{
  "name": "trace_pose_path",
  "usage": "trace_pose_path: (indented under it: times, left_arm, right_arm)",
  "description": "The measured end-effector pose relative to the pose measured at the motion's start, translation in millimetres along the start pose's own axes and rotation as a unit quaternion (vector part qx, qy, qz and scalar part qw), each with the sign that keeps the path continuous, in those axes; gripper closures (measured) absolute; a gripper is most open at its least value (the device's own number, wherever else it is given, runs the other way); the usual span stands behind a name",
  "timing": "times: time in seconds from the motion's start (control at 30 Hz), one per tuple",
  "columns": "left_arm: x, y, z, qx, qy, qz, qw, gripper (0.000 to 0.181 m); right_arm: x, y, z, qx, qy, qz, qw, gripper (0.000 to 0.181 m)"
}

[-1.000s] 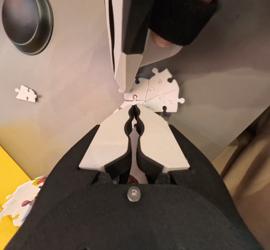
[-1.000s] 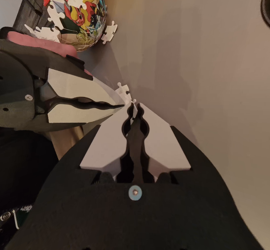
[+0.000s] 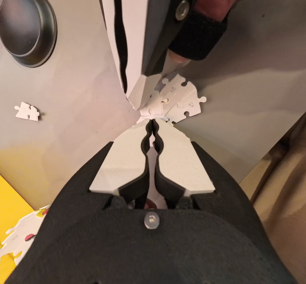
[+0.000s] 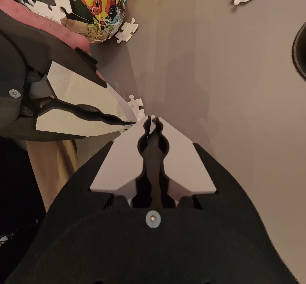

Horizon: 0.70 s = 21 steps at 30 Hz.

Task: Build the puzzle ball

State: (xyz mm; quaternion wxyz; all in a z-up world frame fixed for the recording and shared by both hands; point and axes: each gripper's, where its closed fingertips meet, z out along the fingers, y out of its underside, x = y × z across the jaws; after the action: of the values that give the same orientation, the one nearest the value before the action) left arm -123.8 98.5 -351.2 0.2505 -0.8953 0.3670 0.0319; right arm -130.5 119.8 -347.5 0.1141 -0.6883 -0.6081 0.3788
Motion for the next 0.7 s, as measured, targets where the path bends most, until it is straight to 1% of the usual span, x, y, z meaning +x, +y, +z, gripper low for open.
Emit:
trace_pose_path:
  times: [0.07, 0.13, 0.23, 0.27, 0.33, 0.37, 0.53, 0.7]
  left_arm:
    - [-0.1, 0.1, 0.0, -0.005, -0.003, 0.003, 1.0, 0.181]
    - [-0.1, -0.3, 0.2, -0.006, -0.003, 0.003, 1.0, 0.181]
    - [0.0, -0.8, 0.5, -0.004, -0.001, 0.0, 1.0, 0.181]
    - [0.0, -0.8, 0.5, -0.004, 0.0, 0.0, 1.0, 0.181]
    - [0.0, -1.0, 0.7, -0.003, 0.0, 0.0, 1.0, 0.181]
    - [0.1, -1.1, 0.8, -0.002, 0.001, 0.0, 1.0, 0.181]
    - [0.3, -2.2, 1.3, -0.001, 0.001, 0.006, 1.0, 0.181]
    - [1.3, -4.8, 2.4, 0.002, 0.004, 0.006, 1.0, 0.181]
  right_arm:
    - [-0.8, 0.1, -0.5, 0.001, 0.002, 0.001, 1.0, 0.175]
    - [-1.3, 0.2, -4.4, 0.003, -0.001, 0.011, 1.0, 0.164]
    - [-1.3, -1.2, -13.5, 0.013, -0.003, 0.012, 1.0, 0.165]
    - [-4.3, -2.6, -17.2, 0.018, -0.01, 0.012, 1.0, 0.168]
    - [-10.2, -1.4, -23.8, 0.015, -0.021, -0.005, 1.0, 0.181]
    - [-10.8, 0.7, -25.5, 0.009, -0.02, -0.015, 1.0, 0.181]
    - [-1.3, 8.0, -12.8, -0.019, 0.01, -0.026, 0.999, 0.181]
    - [-8.4, 3.2, 0.1, -0.018, -0.003, -0.037, 0.999, 0.181]
